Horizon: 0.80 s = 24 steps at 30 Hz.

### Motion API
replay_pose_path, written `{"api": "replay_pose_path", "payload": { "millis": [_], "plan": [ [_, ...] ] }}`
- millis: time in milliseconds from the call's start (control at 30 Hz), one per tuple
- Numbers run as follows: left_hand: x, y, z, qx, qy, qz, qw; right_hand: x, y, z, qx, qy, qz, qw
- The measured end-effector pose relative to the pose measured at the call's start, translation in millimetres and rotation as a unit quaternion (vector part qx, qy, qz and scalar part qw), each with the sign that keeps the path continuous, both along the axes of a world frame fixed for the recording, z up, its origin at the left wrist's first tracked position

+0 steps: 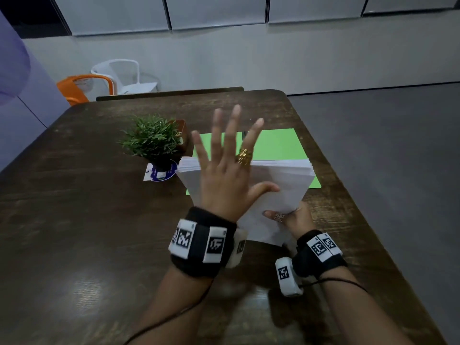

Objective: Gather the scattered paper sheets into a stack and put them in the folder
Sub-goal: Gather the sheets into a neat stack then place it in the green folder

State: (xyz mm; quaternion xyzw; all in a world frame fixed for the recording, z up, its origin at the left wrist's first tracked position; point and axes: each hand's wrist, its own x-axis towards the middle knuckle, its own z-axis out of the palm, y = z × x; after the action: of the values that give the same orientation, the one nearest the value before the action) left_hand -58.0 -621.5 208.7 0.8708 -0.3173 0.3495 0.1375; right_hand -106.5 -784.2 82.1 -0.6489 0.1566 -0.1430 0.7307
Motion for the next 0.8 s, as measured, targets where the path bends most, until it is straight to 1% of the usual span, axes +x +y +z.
{"api": "replay_pose_path", "payload": {
  "millis": [33,100,167,233,300,367,400,467,500,567,600,667,733,767,800],
  "plan": [
    [-16,-15,25,0.069,0.029,0.003,0.997,-1,1,2,0.017,-0.007,0.005,1.0],
    [-9,-24,27,0.19,0.131,0.017,0.973,-3,1,4,0.058,-0.019,0.021,0.998],
    [-8,-27,29,0.246,0.16,0.011,0.956,-4,-3,6,0.093,-0.029,0.041,0.994],
    [-12,-35,28,0.279,0.147,-0.01,0.949,-1,-7,6,0.126,-0.021,0.05,0.99],
    [-16,-43,29,0.269,0.162,-0.028,0.949,1,-9,4,0.123,-0.026,0.041,0.991],
    [-12,-44,29,0.269,0.154,-0.019,0.951,0,-6,7,0.132,-0.014,0.025,0.991],
    [-11,-43,31,0.274,0.138,-0.022,0.951,-1,-5,8,0.115,-0.01,0.018,0.993],
    [-11,-40,32,0.266,0.112,-0.048,0.956,-3,-2,16,0.04,-0.005,0.011,0.999],
    [-10,-36,33,0.253,0.103,-0.062,0.96,-2,-1,20,0.002,-0.001,0.009,1.0],
    [-7,-20,39,0.194,0.107,-0.073,0.972,0,-5,27,-0.062,0.002,0.013,0.998],
    [-4,-10,43,0.155,0.108,-0.07,0.98,1,-10,31,-0.079,0.001,0.018,0.997],
    [1,13,50,0.041,0.108,-0.074,0.99,1,-22,34,-0.123,0.006,0.001,0.992],
    [8,37,51,-0.076,0.138,-0.062,0.986,-3,-38,33,-0.178,0.049,-0.101,0.977],
    [11,48,49,-0.125,0.162,-0.061,0.977,-6,-44,32,-0.178,0.064,-0.16,0.969],
    [14,57,44,-0.173,0.189,-0.065,0.964,-9,-50,27,-0.155,0.068,-0.2,0.965]
  ]
}}
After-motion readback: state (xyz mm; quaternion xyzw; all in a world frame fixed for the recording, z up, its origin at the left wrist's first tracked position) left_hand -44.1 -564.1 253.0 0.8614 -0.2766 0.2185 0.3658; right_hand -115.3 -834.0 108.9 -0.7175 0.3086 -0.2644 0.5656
